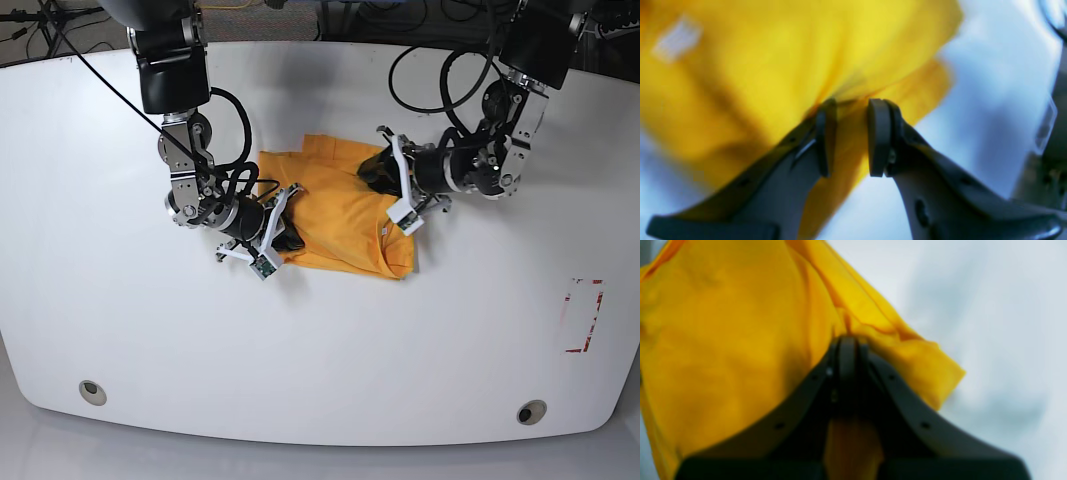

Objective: Fold the T-shirt properly
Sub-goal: 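Grasp the yellow bundle with both grippers and tuck its loose edge under, then release the right gripper and grasp the bundle with the left gripper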

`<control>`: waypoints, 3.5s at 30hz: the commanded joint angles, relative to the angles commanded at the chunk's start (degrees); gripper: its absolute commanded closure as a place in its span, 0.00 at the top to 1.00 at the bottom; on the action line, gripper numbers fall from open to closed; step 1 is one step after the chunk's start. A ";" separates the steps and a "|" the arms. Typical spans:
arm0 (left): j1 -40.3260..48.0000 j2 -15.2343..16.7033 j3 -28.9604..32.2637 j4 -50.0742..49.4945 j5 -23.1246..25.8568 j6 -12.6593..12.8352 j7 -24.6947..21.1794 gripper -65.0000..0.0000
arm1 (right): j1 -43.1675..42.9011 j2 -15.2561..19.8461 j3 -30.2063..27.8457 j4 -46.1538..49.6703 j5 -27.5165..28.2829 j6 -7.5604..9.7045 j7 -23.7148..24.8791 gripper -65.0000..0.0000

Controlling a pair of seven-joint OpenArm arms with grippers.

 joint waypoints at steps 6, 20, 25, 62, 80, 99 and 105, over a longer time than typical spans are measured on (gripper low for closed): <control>-0.18 -2.64 -6.33 -4.04 0.26 -1.49 -0.09 0.23 | -0.62 0.18 0.00 0.09 0.00 0.00 0.00 0.02; -3.78 -5.27 -11.87 -5.01 -0.26 -7.47 0.44 0.23 | -2.55 -0.09 0.00 7.30 -0.18 0.00 -1.67 0.03; -3.69 -2.20 -11.60 2.02 -0.26 -8.13 4.40 0.23 | -2.64 -0.26 0.00 14.07 0.00 0.00 -7.65 0.03; -4.75 11.43 -7.74 -14.24 17.41 -5.89 5.54 0.23 | -8.97 0.09 0.00 7.03 -0.18 0.00 2.99 0.02; -8.70 5.19 -8.00 -14.24 16.79 -6.07 5.71 0.23 | -18.02 -7.82 -0.26 19.16 -0.44 -1.36 -2.29 0.02; -6.86 8.79 -13.54 10.90 19.25 4.75 10.46 0.58 | -16.44 -2.64 2.02 34.02 0.00 -1.80 -12.57 0.03; -3.78 12.66 -10.29 13.63 24.09 14.77 3.25 0.65 | -16.35 -2.73 6.77 34.37 0.09 -1.36 -13.45 0.03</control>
